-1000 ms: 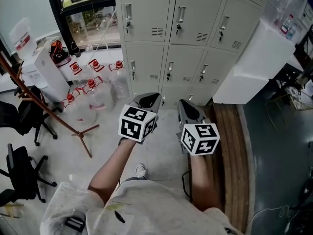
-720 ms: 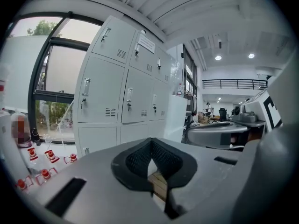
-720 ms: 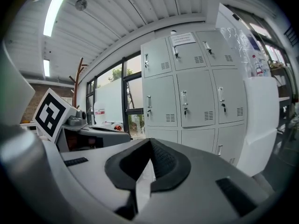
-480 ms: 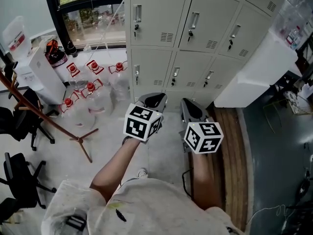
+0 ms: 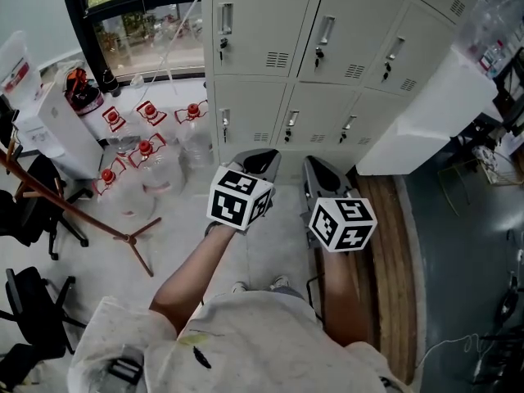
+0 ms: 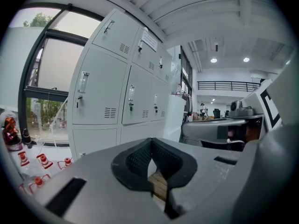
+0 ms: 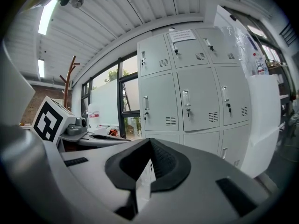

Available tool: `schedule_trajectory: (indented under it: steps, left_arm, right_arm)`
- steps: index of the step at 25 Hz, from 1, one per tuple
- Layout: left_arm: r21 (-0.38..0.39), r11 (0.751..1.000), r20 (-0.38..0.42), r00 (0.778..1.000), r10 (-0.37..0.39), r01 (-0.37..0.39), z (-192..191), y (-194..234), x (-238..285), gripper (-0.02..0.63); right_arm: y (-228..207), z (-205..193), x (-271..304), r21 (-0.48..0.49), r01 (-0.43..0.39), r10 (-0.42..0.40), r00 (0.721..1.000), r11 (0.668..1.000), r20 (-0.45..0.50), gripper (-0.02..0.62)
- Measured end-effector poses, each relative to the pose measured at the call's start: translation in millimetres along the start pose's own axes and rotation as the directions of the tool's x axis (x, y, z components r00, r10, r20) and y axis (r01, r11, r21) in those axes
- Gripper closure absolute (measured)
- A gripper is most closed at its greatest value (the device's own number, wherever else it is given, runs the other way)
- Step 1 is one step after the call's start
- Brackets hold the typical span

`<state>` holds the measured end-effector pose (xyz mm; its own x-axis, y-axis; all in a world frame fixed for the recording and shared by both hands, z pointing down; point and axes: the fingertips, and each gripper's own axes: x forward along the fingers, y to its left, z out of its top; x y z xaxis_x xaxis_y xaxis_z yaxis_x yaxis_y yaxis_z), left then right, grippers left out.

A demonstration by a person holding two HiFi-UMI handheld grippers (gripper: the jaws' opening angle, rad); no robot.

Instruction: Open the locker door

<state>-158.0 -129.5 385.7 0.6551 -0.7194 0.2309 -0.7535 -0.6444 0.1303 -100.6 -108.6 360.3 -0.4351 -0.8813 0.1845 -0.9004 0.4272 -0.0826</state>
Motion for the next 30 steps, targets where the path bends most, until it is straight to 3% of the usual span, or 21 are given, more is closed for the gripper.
schedule_trajectory:
  steps: [10,23,30]
  left_arm:
    - [0.03,1.0,-0.011,1.0,0.006,-0.006,6.9,14.1,44.2,0.6]
    - [0.032,0.997,-0.011,0.997,0.077,-0.077,41.3,49.3,145.7,0.6]
    - [0.042,0.993,-0.025,0.993,0.112,-0.111,53.8,59.0,187.3,0.6]
  right_arm:
    - [-40.5,5.0,32.0,0.021,-0.004,0.003,0.999,1.0,0.048,0.6]
    - [-125.6,36.3,113.4,0.033,-0.083,0.08,0.993,0.996,0.085,0.6]
    - [-168.4,56.8,146.2,0.147,-0.145,0.124,0.982,0.978,0.144,0.6]
